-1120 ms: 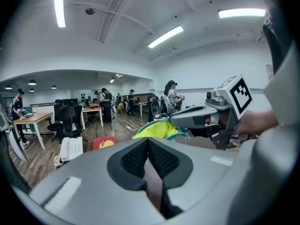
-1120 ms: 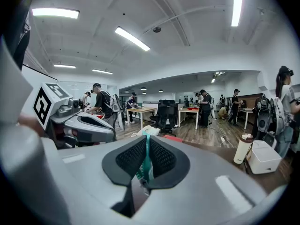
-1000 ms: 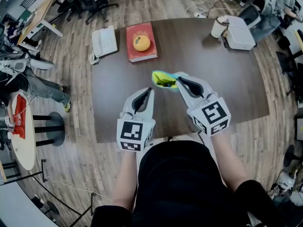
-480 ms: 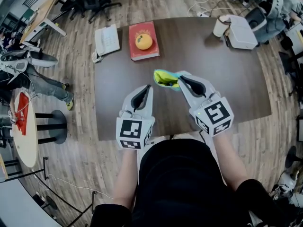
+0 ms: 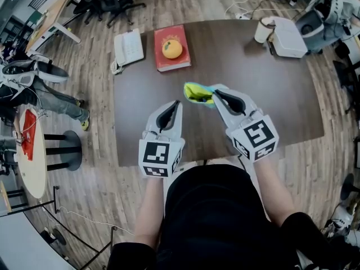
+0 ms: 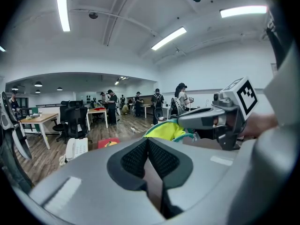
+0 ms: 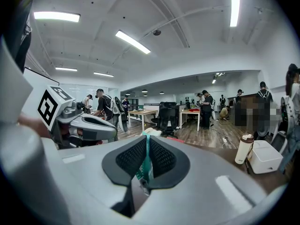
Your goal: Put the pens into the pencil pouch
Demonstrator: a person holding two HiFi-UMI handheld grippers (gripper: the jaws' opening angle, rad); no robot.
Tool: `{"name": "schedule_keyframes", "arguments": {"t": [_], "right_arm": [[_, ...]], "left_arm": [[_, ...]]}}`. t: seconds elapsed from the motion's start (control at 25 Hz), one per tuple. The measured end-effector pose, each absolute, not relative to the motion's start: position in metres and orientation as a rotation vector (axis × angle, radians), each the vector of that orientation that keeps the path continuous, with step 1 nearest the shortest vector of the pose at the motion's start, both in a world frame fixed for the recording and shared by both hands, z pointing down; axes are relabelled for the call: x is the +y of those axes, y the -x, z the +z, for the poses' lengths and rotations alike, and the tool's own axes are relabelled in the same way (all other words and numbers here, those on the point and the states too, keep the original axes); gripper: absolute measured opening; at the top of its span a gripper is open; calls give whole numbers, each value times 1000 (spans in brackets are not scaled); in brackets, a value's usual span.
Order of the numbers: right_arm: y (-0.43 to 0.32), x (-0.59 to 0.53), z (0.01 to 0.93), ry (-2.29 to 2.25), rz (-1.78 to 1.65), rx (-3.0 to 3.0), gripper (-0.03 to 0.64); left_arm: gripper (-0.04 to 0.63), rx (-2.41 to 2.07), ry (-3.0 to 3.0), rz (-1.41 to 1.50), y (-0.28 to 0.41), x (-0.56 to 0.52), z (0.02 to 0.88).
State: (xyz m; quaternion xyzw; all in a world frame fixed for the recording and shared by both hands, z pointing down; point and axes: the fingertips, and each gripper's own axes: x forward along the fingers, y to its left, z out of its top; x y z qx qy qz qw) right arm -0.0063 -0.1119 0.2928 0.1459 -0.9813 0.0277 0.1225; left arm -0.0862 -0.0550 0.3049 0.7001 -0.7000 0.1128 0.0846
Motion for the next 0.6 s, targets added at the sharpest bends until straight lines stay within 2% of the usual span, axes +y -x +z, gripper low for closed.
{"name": "schedule_keyframes", "arguments": {"t": [0.6], "right_arm": [[8,-111,297,-404,54,-2857,28]], "left_arm": [[0,-2069,-2074,349,84,-54,313]]}}
